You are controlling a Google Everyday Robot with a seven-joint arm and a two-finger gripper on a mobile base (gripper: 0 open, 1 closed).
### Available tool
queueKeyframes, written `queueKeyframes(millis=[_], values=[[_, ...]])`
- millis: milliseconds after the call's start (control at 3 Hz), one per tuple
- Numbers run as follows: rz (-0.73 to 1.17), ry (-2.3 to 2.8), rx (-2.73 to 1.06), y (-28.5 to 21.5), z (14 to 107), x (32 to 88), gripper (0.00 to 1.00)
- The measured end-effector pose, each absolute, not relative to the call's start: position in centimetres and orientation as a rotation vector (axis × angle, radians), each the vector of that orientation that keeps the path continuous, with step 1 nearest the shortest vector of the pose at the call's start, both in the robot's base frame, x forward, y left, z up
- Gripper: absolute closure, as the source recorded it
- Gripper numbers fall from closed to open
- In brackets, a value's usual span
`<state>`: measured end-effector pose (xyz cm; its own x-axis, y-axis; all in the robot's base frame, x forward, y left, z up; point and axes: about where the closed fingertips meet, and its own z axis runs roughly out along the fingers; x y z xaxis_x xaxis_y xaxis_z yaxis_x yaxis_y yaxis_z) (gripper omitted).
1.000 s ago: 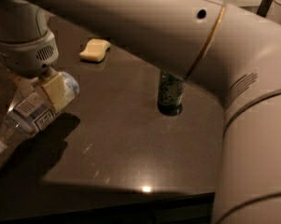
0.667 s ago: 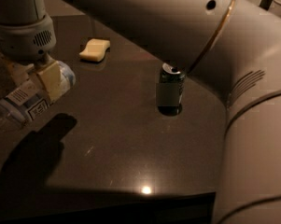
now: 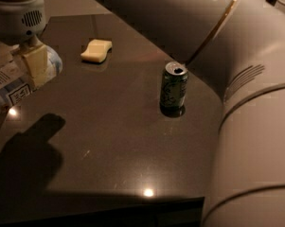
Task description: Pick blue plastic bottle
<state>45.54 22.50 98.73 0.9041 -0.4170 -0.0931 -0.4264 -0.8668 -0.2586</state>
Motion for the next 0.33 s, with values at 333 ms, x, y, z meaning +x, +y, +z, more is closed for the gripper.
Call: queueKeyframes(millis=[333], values=[[0.042, 0.625, -2.766, 23.27, 98.87, 45.79, 1.0]])
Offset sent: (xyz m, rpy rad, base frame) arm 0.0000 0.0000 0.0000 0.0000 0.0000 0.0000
